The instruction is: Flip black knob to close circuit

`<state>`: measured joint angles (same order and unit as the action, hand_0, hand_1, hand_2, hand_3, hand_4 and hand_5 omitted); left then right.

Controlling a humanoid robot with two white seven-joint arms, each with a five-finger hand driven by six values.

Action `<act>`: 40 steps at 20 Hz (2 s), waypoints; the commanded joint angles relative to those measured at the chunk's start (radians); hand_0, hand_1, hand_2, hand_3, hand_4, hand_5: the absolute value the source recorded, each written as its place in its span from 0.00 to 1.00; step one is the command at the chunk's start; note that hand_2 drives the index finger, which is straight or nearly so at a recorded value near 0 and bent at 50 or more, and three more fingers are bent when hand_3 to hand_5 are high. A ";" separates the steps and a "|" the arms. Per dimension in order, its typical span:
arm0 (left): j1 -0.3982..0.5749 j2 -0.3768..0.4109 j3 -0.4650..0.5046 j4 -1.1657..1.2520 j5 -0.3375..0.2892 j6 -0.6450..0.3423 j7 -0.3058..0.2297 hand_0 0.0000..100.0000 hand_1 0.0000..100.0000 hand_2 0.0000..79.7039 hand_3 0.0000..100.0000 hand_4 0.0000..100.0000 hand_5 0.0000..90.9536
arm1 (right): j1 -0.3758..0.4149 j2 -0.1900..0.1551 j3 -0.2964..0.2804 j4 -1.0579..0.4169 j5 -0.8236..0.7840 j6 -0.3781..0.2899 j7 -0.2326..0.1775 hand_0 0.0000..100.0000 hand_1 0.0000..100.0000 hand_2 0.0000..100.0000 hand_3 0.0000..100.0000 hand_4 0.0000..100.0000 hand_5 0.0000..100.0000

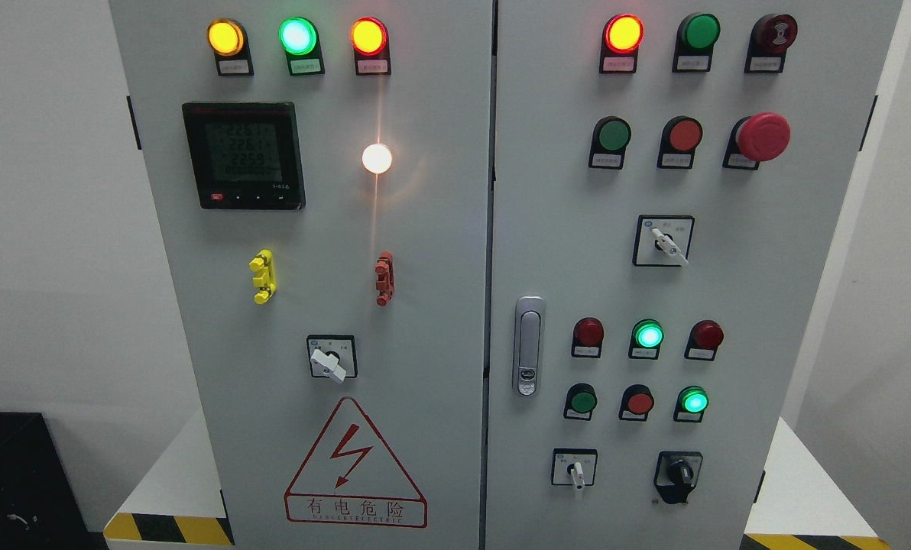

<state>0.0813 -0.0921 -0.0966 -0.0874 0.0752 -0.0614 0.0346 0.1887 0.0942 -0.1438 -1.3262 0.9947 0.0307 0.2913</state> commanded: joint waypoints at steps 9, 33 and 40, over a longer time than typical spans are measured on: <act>0.000 0.000 0.000 0.000 0.000 0.000 0.001 0.12 0.56 0.00 0.00 0.00 0.00 | -0.113 0.027 -0.025 -0.538 0.260 0.080 0.075 0.00 0.00 0.92 1.00 0.95 0.98; 0.000 0.000 0.000 0.000 0.000 0.000 0.001 0.12 0.56 0.00 0.00 0.00 0.00 | -0.431 0.025 -0.066 -0.452 0.384 0.129 0.181 0.00 0.00 0.92 1.00 0.95 0.99; 0.000 0.000 0.000 0.000 0.000 0.000 0.001 0.12 0.56 0.00 0.00 0.00 0.00 | -0.439 0.029 -0.066 -0.413 0.407 0.140 0.170 0.00 0.00 0.92 1.00 0.95 0.98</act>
<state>0.0813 -0.0921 -0.0966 -0.0875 0.0752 -0.0614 0.0346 -0.2296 0.1218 -0.1965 -1.7764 1.3869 0.1640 0.4758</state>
